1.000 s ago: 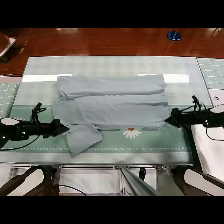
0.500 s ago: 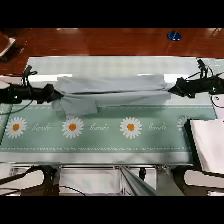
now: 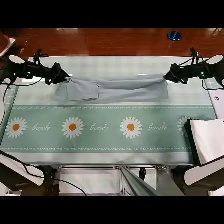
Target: Fold the shirts.
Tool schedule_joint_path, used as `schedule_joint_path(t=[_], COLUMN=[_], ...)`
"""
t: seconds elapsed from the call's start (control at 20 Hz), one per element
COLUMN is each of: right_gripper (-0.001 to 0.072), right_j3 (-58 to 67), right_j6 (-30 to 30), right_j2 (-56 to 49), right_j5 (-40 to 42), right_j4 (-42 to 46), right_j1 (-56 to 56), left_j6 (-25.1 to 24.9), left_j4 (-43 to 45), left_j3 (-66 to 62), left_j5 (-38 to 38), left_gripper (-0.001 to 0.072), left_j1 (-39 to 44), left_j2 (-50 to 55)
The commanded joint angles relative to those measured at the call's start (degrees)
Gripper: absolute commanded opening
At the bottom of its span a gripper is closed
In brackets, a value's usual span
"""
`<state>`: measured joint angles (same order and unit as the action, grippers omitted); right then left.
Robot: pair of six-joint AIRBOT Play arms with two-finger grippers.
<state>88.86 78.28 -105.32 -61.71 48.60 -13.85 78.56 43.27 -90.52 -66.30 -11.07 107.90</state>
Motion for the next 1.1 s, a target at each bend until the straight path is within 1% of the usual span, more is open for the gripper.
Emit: schedule_joint_path(t=[0.0,0.1,0.2,0.25,0.3,0.4,0.45,0.55,0.65,0.7,0.8,0.95,1.0,1.05], right_gripper=[0.0412,0.0412,0.0412,0.0412,0.0412,0.0412,0.0412,0.0412,0.0413,0.0414,0.0415,0.0415,0.04,0.0319], right_j3=[2.6,3.8,4.2,4.2,3.7,0.8,-0.7,-1.6,-1.6,-1.6,-1.6,-1.6,-1.6,-1.5], right_j6=[0.2,0.3,1.4,2.8,3.5,3.6,3.5,2.2,-0.1,-0.1,1.1,1.1,1.0,0.5], right_j2=[-3.2,-1.9,-0.4,-0.3,-0.3,-0.3,-0.6,-2.7,-4.4,-4.9,-5.8,-7.5,-7.7,-7.6], right_j5=[2.9,1.0,-2.4,-4.9,-6.4,-6.6,-6.0,-6.1,-5.5,-4.5,-3.6,-5.9,-6.4,-6.7], right_j4=[-0.3,1.6,4.0,5.4,6.3,6.2,5.1,0.8,-5.0,-5.7,-4.7,-4.7,-4.7,-4.9], right_j1=[-0.2,-3.3,-7.8,-9.8,-11.1,-11.8,-11.3,-9.5,-7.1,-6.1,-4.3,-1.6,-0.6,0.2], left_j6=[1.0,1.1,1.4,1.7,1.7,0.7,-1.0,-3.8,-4.0,-4.0,-4.0,-4.0,-4.0,-4.0], left_j4=[0.8,4.3,9.7,11.8,12.5,11.8,10.4,7.2,6.8,6.8,6.8,6.8,6.8,6.8], left_j3=[-4.2,-6.6,-7.0,-6.1,-4.0,4.3,10.3,22.3,30.8,33.2,34.3,34.3,34.3,34.3], left_j5=[-2.3,-7.1,-11.4,-12.0,-11.0,-3.5,2.7,14.8,22.2,23.6,23.2,24.0,24.2,24.1], left_gripper=[0.0507,0.0507,0.0507,0.0507,0.0507,0.0507,0.0507,0.0507,0.0507,0.0507,0.0507,0.0507,0.0507,0.0506], left_j1=[-0.9,-4.3,-8.2,-9.7,-10.9,-10.9,-9.7,-6.0,-1.5,0.5,3.8,7.9,9.0,10.1], left_j2=[3.7,2.5,-0.5,-2.4,-5.0,-12.2,-16.8,-25.9,-32.3,-34.2,-34.9,-34.2,-34.0,-33.8])
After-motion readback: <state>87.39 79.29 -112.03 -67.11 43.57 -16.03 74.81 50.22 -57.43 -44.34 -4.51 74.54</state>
